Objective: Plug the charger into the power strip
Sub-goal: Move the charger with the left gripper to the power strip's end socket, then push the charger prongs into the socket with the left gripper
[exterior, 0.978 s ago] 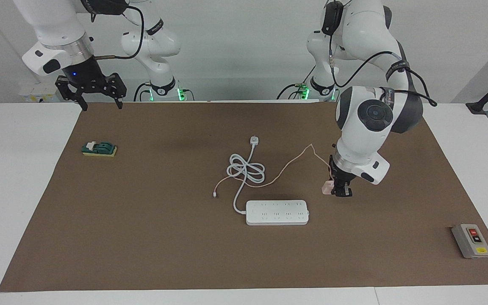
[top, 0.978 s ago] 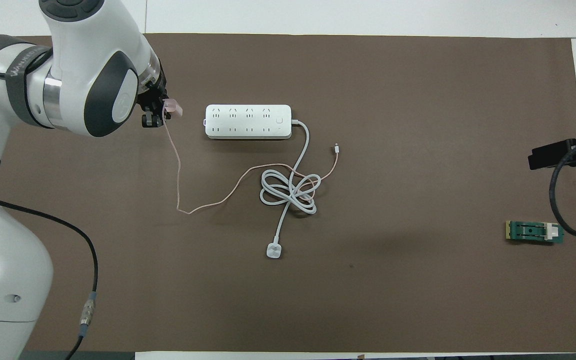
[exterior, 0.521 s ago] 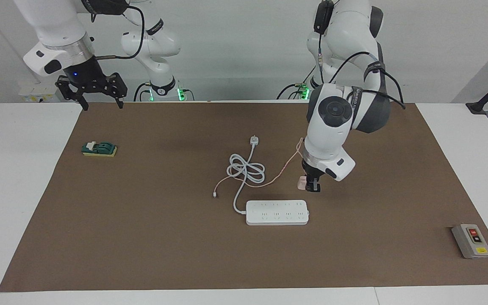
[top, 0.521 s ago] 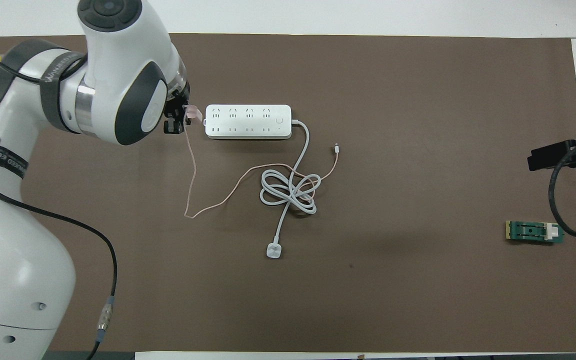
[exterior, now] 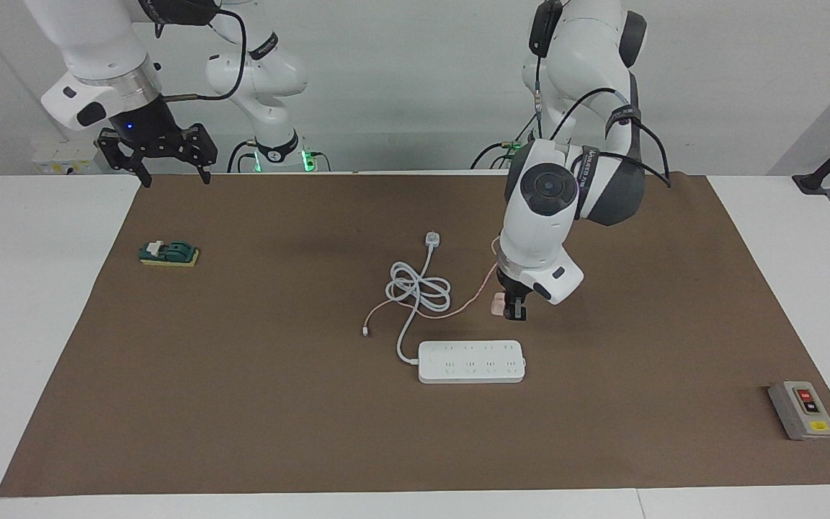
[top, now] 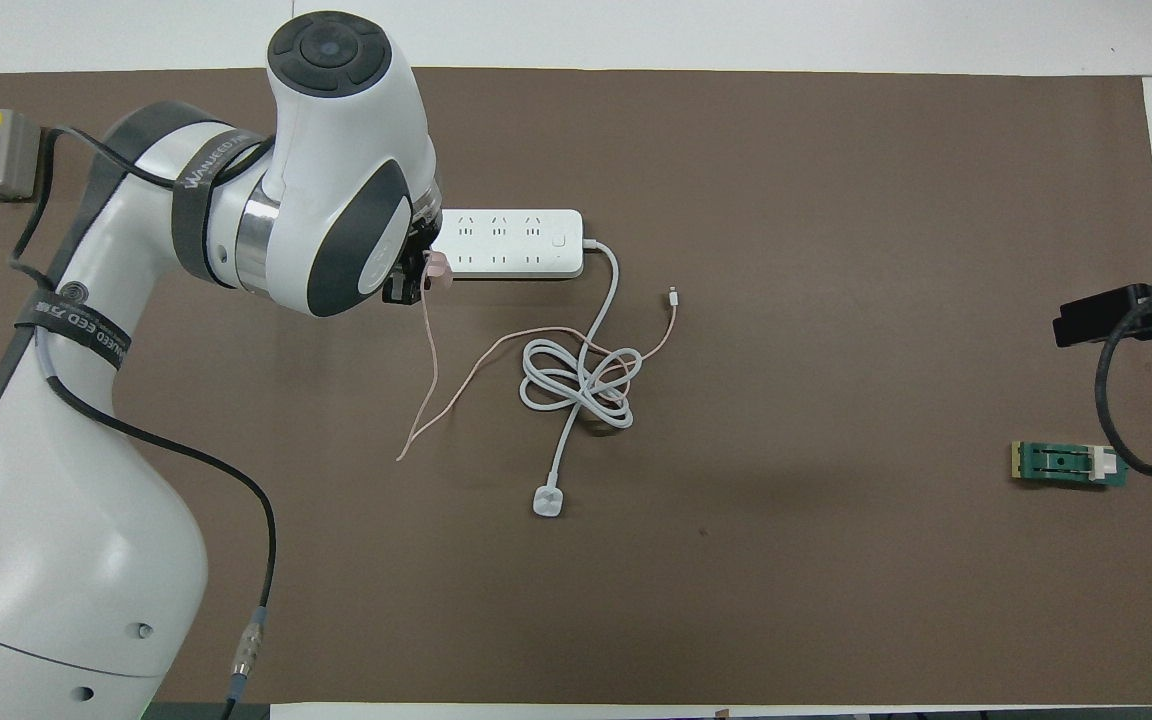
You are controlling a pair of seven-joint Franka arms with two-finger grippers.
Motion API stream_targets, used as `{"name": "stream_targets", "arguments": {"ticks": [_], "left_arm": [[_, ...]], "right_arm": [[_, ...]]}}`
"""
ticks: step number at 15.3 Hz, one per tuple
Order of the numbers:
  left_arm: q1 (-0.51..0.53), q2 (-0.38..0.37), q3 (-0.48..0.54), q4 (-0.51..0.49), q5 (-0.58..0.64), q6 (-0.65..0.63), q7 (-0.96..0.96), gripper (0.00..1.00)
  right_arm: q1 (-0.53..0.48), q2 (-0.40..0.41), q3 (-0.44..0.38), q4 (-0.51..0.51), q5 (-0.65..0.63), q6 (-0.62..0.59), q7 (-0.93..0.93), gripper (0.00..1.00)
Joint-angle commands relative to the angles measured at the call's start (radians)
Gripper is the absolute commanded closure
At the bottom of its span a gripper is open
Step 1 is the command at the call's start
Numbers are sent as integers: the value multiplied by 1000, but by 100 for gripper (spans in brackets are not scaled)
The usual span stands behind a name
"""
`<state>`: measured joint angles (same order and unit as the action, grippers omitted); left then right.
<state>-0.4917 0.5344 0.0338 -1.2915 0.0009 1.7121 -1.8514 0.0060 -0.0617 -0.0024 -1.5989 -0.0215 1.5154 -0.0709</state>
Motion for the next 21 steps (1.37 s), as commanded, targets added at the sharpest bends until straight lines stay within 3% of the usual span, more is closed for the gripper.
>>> {"name": "stream_targets", "arguments": {"ticks": [1,7,12,21], "left_arm": [[-18,-14,14,-80,-12,114,15,100],[47,-31,15,-106,-9,170,130,100],[73,-108,24,-258,25,308,158,100],[71,-48,28,-252,25,365,103,100]], "right_arm": [[-14,-21,13,-23,6,-6,14,0],[-12,-23,12,-23,6,-12,13,0],[-14,-23,12,-23,6,-12,11,0],[-14,-23,12,-23,6,-12,11,0]]}}
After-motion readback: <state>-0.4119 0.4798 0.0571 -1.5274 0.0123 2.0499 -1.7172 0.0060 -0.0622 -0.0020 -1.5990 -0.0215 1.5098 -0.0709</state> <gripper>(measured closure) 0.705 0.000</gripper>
